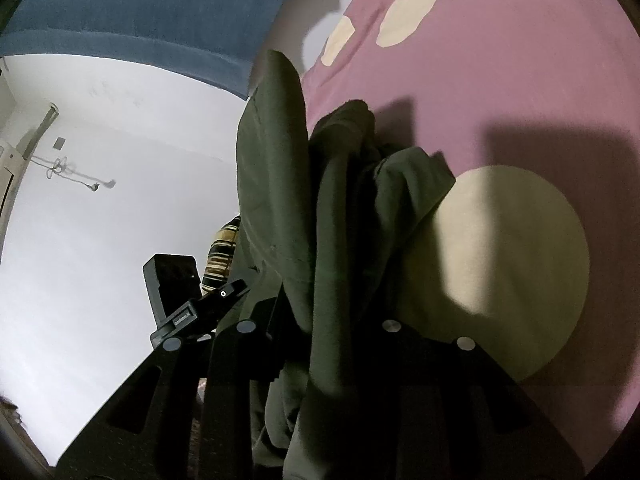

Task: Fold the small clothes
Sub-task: 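Hold the olive bundle with both grippers and press it flat on the bed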

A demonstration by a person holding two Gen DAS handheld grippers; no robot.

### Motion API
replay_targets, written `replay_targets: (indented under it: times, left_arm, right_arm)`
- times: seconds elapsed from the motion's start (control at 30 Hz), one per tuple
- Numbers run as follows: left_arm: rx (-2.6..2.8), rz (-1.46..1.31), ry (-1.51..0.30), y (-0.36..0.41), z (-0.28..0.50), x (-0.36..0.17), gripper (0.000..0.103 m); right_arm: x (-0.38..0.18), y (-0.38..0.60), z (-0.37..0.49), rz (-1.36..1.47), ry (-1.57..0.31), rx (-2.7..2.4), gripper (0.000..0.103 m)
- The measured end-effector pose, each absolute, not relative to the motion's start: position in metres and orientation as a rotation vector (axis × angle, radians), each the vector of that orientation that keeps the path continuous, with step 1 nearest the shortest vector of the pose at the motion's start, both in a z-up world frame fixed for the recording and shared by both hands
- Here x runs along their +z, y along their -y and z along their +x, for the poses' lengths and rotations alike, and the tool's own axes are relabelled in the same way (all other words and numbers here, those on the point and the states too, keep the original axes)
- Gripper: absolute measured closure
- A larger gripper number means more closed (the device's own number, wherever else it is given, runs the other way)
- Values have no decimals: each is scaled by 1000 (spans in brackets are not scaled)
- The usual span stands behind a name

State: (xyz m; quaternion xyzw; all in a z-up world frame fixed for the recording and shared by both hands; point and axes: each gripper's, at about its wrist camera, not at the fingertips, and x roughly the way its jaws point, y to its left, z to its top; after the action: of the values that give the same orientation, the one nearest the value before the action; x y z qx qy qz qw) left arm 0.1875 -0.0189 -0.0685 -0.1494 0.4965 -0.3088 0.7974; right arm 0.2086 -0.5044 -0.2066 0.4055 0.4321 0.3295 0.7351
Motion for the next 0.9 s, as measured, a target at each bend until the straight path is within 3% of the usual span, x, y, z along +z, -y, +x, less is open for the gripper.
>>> replay_targets:
  times: [0.63, 0.8, 0.9]
  left_arm:
    - [-680, -335, -1053, 16, 187, -75, 43]
    - [-678, -329, -1033, 15, 185, -73, 34]
    - [-708, -366, -1038, 11, 183, -70, 26]
  right_arm:
    - [-207, 507, 209, 929, -940, 743, 75]
    - [-207, 508, 209, 963, -948, 738, 63]
    - [-201, 511, 206, 985, -920, 740, 45]
